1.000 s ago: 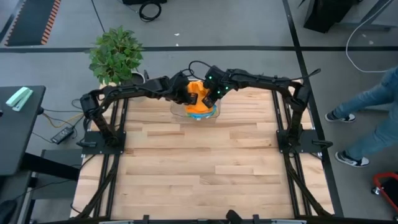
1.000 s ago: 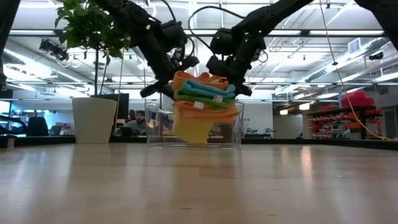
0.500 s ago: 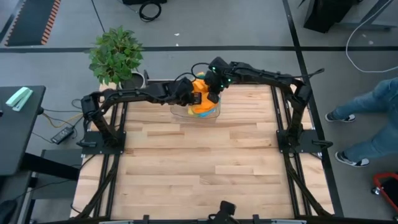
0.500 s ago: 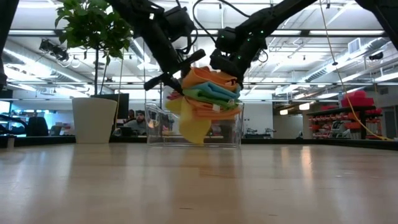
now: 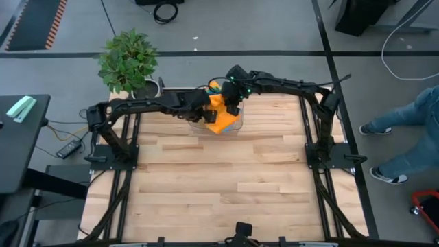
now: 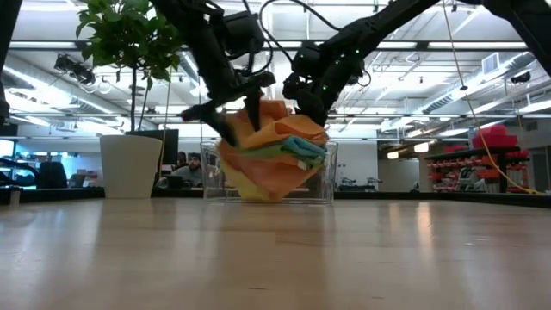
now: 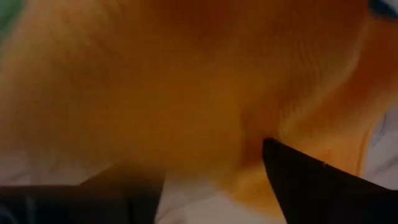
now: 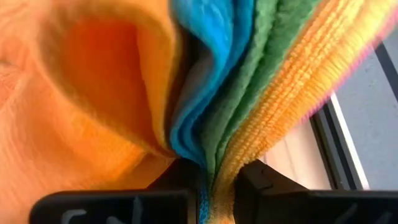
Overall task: Fold microfiber towels
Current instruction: Put the stacked microfiber cloths into the transparent bin
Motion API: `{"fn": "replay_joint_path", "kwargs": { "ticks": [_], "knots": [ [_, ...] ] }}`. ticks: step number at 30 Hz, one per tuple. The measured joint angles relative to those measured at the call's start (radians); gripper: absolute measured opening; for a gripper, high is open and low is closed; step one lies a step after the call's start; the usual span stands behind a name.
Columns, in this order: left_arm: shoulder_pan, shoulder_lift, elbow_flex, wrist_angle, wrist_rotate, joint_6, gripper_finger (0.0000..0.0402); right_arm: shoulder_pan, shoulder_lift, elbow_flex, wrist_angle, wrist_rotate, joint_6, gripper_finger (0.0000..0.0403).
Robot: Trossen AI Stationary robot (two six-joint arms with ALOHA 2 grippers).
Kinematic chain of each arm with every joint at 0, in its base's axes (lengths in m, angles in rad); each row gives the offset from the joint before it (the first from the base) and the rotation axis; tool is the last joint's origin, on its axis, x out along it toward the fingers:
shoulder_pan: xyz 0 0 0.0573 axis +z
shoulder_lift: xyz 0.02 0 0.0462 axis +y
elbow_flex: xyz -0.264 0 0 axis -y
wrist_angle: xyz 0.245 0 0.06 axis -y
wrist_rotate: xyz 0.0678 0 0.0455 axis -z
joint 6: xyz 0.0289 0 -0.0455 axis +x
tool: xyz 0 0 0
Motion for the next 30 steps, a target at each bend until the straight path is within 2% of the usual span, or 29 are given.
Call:
{"fn": "replay_joint_path", "kwargs": {
  "ticks": [4,8,11,15,19,23,30],
  "knots": [
    [0.027,-0.075,0.000,-0.049,0.018,0.027,0.0300,-0.001,0.011,-0.007,0.006,0.001,-0.021,0.0050],
    [0.036,-0.177,0.000,-0.064,0.024,0.078,0.0316,0.012,0.037,-0.010,0.024,0.011,-0.022,0.0050],
    [0.037,-0.262,0.002,-0.057,0.002,0.089,0.0316,0.027,0.062,-0.009,0.040,0.014,-0.025,0.0050],
    [0.054,-0.363,0.002,-0.051,-0.084,0.106,0.0307,0.056,0.094,-0.009,0.053,0.054,-0.054,0.0050],
    [0.076,-0.414,0.002,-0.069,-0.109,0.129,0.0299,0.078,0.106,-0.009,0.087,0.078,-0.077,0.0053],
    [0.080,-0.423,0.001,-0.085,-0.107,0.152,0.0295,0.098,0.092,-0.002,0.090,0.122,-0.071,0.0111],
    [0.080,-0.423,0.001,-0.076,-0.107,0.234,0.0295,0.100,0.082,0.098,-0.044,0.134,-0.040,0.0220]
  ]
}}
